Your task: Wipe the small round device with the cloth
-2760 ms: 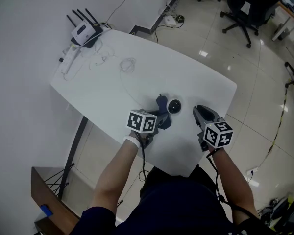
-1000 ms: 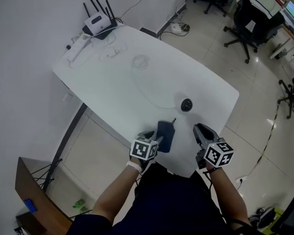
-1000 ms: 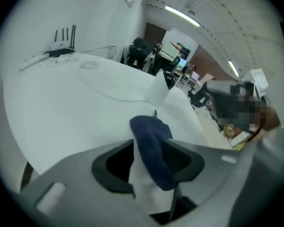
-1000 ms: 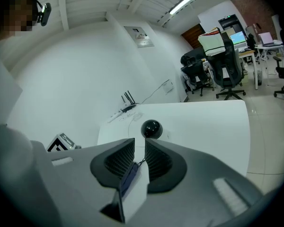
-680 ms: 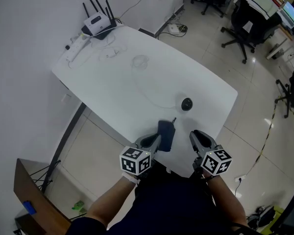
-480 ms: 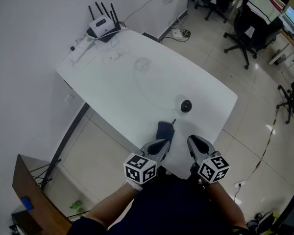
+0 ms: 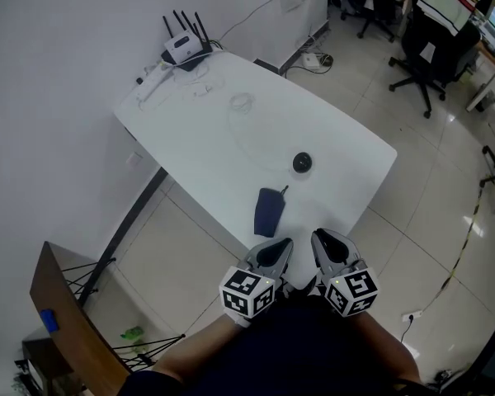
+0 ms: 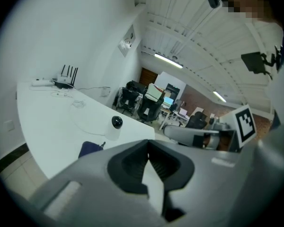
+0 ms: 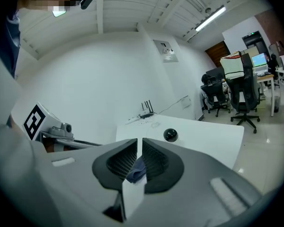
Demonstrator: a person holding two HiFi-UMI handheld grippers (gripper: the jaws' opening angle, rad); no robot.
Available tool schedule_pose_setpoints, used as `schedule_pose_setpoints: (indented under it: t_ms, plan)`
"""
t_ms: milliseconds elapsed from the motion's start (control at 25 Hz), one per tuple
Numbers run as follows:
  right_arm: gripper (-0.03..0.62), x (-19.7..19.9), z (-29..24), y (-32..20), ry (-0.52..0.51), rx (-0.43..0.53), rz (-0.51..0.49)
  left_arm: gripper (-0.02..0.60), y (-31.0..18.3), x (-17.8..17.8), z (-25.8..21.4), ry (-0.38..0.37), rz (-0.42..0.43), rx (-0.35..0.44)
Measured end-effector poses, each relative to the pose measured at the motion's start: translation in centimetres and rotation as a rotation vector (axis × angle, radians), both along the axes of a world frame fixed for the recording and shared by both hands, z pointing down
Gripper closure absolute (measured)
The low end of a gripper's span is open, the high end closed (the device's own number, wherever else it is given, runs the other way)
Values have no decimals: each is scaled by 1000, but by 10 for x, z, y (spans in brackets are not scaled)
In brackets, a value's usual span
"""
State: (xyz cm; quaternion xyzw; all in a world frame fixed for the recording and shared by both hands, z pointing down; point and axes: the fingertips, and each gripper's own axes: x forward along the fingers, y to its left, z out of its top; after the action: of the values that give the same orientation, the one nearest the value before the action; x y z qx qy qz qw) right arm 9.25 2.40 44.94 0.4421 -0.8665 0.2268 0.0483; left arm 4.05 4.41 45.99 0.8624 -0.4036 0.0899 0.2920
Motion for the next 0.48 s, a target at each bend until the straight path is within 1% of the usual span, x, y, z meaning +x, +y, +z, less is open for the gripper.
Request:
schedule_pose_setpoints:
  t_ms: [160,360,480]
  plan:
    - [556,6,-4,11,-3,23,-13,578,15,11,-1,-13,4,4]
    - [556,4,-16,13,35,76,-17,578,17,7,-8,-7,0,26]
    - [560,1,-18,11,51,88,-2,578,16,3,-11,-7,15,44]
